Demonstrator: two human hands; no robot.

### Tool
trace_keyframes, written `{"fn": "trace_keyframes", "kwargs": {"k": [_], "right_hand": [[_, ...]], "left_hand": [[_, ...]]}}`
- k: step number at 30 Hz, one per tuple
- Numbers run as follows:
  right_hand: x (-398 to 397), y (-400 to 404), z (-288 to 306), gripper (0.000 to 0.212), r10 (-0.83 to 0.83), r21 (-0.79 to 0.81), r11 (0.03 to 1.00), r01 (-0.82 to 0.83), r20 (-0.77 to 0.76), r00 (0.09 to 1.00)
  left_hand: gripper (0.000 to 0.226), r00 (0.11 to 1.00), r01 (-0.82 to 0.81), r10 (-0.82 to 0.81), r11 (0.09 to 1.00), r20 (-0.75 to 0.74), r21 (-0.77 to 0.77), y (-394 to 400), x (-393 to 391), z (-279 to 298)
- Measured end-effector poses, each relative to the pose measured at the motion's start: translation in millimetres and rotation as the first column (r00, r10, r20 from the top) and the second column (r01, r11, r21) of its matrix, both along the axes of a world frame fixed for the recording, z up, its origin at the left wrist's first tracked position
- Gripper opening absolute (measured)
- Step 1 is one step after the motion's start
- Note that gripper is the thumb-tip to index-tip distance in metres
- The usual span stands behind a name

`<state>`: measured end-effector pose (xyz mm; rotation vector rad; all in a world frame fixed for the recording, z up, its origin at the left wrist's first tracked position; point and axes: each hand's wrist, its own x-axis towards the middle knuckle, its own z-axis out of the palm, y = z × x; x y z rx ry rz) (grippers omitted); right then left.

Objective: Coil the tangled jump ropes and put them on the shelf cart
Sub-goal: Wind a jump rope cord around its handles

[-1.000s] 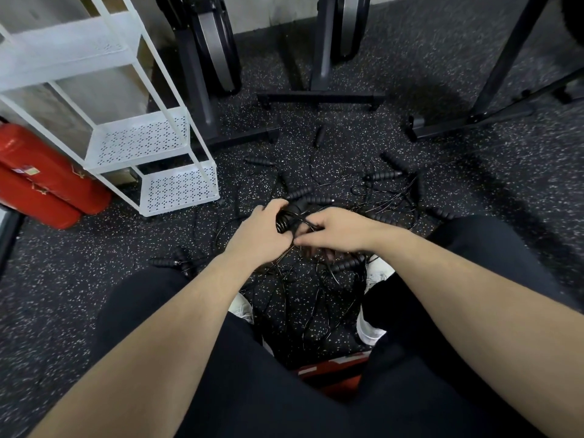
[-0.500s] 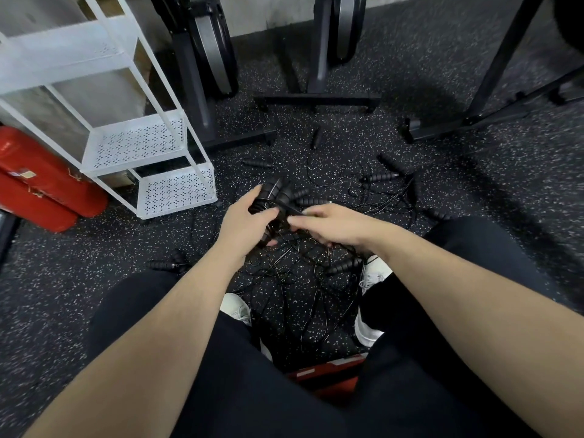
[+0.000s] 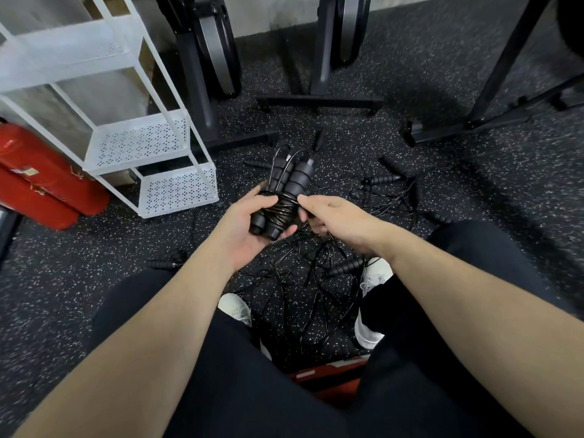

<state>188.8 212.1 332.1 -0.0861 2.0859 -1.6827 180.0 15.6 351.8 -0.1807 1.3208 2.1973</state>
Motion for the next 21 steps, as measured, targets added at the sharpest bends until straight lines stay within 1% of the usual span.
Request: {"fn": "trace_keyframes", "kwargs": {"k": [2, 5, 8, 12, 15, 17, 19, 20, 21], "right_hand": [[1, 2, 3, 0.041, 0.011, 0.026, 1.000, -0.010, -0.034, 0.999], [1, 4, 1, 0.039, 0.051, 0.104, 0.994, -0.039, -0.111, 0.993], [2, 3, -8, 0.039, 0.063, 0.094, 0.994, -0.053, -0.112, 0.992], [3, 5, 0, 0.035, 0.101, 0.108, 0.990, -0.088, -0.119, 0.988], [1, 11, 2, 0.021, 0.272, 0.138, 0.955, -0.264, -0.045, 0.961], [2, 11, -4, 0.022, 0.349, 0.142, 0.925, -0.353, 0.052, 0.936], [4, 7, -9, 0.022, 0.316, 0.129, 0.934, -0.334, 0.144, 0.938], [5, 5, -9, 0.021, 0.285, 0.163, 0.937, -0.309, 0.153, 0.946], [4, 5, -10, 0.019, 0.268, 0.240, 0.926, -0.292, 0.125, 0.955]], "left_hand": [[0.038, 1.000, 0.011, -0.011, 1.000, 0.015, -0.009, -1, 1, 1], [0.032, 1.000, -0.003, 0.003, 0.992, 0.000, -0.126, 1, 3, 3], [0.034, 1.000, -0.013, 0.008, 0.980, -0.028, -0.199, 6, 4, 3], [0.031, 0.997, -0.040, 0.024, 0.972, -0.069, -0.232, 6, 2, 8], [0.031, 0.996, -0.066, 0.052, 0.978, -0.076, -0.200, 0, 0, 12], [0.031, 0.996, -0.052, 0.036, 0.981, -0.087, -0.189, -3, 0, 15], [0.031, 0.995, -0.008, -0.011, 0.982, -0.095, -0.191, -4, 2, 16], [0.031, 0.995, 0.012, -0.031, 0.982, -0.098, -0.187, -3, 3, 16], [0.031, 0.994, 0.025, -0.044, 0.983, -0.099, -0.183, -2, 3, 16]]}}
